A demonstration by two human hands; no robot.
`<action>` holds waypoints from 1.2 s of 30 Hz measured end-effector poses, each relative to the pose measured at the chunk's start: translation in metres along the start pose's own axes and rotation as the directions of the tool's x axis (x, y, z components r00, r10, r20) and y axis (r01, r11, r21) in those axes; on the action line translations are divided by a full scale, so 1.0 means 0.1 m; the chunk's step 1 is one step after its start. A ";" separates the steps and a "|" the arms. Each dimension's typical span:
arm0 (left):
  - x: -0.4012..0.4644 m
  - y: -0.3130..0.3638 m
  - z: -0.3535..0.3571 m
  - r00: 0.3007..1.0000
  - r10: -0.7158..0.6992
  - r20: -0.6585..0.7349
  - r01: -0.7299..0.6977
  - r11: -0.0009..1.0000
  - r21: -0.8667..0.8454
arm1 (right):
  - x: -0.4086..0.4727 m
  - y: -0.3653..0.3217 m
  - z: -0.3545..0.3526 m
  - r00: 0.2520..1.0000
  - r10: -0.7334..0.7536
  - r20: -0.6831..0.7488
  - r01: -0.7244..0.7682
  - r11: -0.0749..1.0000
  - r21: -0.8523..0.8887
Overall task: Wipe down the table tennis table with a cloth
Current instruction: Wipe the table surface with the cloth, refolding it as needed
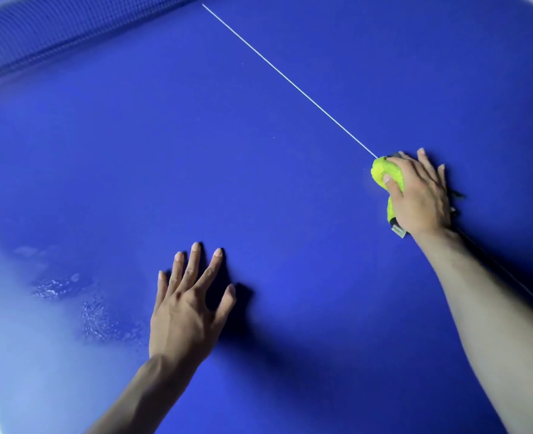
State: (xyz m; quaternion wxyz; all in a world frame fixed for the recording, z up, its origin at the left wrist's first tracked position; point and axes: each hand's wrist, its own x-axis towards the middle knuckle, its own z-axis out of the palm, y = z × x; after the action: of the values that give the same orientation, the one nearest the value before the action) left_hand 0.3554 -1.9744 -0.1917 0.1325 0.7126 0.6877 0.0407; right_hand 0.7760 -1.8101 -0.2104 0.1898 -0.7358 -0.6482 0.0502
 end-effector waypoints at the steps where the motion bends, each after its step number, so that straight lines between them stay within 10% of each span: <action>1: 0.01 0.00 0.00 1.000 0.003 0.007 -0.003 1.000 -0.017 | 0.06 -0.06 0.04 1.000 0.006 -0.008 -0.006 1.000 -0.002; 16: 0.31 -0.15 -0.50 0.927 0.067 0.369 0.054 0.950 -0.309 | -0.84 -1.95 0.67 0.990 -0.133 0.049 0.130 0.989 0.067; 23: -0.24 -0.78 -0.99 0.988 -0.085 -0.125 0.040 0.944 -0.328 | -1.82 -2.82 0.77 0.992 -0.121 0.028 0.120 0.992 0.049; 36: -1.39 -2.49 -1.22 0.971 -0.201 -0.131 0.150 0.935 -0.322 | -3.73 -4.62 0.93 0.971 -0.223 0.082 0.219 0.974 0.049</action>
State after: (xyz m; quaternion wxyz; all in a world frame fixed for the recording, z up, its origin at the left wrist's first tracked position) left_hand 0.0775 -2.0912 -0.1176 0.1897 0.6130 0.7421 0.1936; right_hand 0.2567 -2.1121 -0.2014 0.1803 -0.6522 -0.7326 0.0734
